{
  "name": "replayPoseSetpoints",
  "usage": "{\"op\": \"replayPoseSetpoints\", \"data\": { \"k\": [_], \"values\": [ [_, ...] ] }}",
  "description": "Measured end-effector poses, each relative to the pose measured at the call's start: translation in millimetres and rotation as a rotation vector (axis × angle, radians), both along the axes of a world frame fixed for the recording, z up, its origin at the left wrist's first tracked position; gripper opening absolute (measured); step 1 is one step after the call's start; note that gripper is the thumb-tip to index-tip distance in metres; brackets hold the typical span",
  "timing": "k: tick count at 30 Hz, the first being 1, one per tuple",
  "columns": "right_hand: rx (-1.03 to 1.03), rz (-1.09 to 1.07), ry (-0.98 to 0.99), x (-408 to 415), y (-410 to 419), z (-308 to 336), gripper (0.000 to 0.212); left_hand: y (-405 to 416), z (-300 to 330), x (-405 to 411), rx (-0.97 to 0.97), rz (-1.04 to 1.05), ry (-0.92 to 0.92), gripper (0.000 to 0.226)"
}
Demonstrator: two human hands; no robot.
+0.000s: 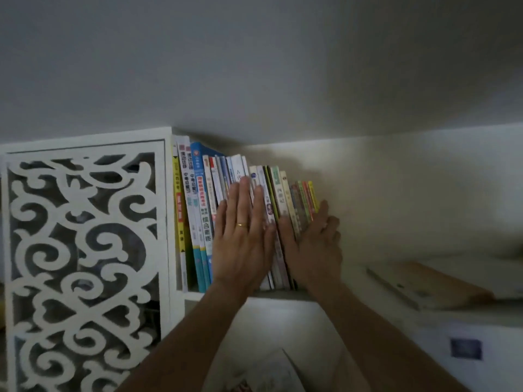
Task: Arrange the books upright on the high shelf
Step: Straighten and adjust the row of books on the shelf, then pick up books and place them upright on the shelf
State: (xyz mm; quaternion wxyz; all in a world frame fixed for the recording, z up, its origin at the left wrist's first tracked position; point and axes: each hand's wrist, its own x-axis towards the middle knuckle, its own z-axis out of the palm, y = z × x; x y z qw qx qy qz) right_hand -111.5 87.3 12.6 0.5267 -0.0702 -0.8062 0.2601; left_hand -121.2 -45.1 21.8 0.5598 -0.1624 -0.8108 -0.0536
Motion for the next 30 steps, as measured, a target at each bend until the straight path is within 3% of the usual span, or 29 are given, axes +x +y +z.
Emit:
{"op": "replayPoseSetpoints", "data": {
  "k": [3, 7, 11, 13, 17, 20, 26, 28, 30],
  "values": [
    [0.134, -0.008, -0.122, 36, 25, -16, 0.092, 19, -14, 27, 0.008, -0.102, -0.033, 0.067],
    [0.345, -0.05, -0.108, 100, 99, -32, 0.047, 74, -38, 65, -0.15, -0.398, 0.085, 0.057],
    [0.329, -0.192, -0.098, 159, 195, -35, 0.023, 149, -44, 90, -0.196, -0.592, -0.054, 0.07],
    [0.29, -0.277, -0.137, 184, 242, -33, 0.024, 186, -36, 96, -0.191, -0.593, -0.183, 0.079],
    [0.17, -0.228, -0.413, 212, 312, -21, 0.054, 242, -23, 81, -0.354, -0.523, -0.502, 0.081],
    [0.229, -0.23, -0.477, 211, 349, -21, 0.057, 258, -18, 62, -0.423, -0.533, -0.656, 0.085],
    [0.592, -0.301, -0.452, 178, 377, -22, 0.039, 258, -20, 57, -0.338, -0.587, -0.642, 0.086],
    [0.657, -0.293, -0.449, 169, 379, -16, 0.031, 258, -22, 58, -0.272, -0.614, -0.62, 0.086],
    [0.641, -0.193, -0.334, 159, 377, -6, 0.037, 257, -23, 58, -0.22, -0.624, -0.6, 0.086]
  ]
}}
